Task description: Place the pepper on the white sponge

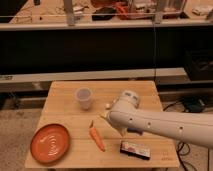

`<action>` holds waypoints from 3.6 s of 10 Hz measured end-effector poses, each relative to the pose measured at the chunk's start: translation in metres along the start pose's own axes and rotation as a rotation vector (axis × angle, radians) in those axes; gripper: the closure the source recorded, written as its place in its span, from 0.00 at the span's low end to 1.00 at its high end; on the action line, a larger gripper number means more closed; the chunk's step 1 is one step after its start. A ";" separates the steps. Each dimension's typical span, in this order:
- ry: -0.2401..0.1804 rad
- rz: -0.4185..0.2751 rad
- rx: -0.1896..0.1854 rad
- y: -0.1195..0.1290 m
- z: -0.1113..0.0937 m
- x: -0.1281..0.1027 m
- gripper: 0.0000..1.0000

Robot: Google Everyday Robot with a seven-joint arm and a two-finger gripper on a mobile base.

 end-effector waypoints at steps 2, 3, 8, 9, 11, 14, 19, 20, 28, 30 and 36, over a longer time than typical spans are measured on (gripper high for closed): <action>-0.011 -0.051 0.003 -0.004 0.006 -0.007 0.20; -0.015 -0.073 0.007 -0.007 0.009 -0.011 0.20; -0.033 -0.169 0.018 -0.018 0.020 -0.026 0.20; -0.036 -0.185 0.020 -0.021 0.023 -0.029 0.20; -0.046 -0.218 0.024 -0.024 0.027 -0.033 0.20; -0.066 -0.266 0.023 -0.030 0.032 -0.041 0.20; -0.106 -0.329 0.015 -0.032 0.052 -0.049 0.20; -0.113 -0.337 0.012 -0.031 0.055 -0.049 0.20; -0.166 -0.410 -0.001 -0.032 0.077 -0.050 0.20; -0.183 -0.444 -0.002 -0.037 0.080 -0.055 0.20; -0.212 -0.489 -0.018 -0.041 0.086 -0.061 0.20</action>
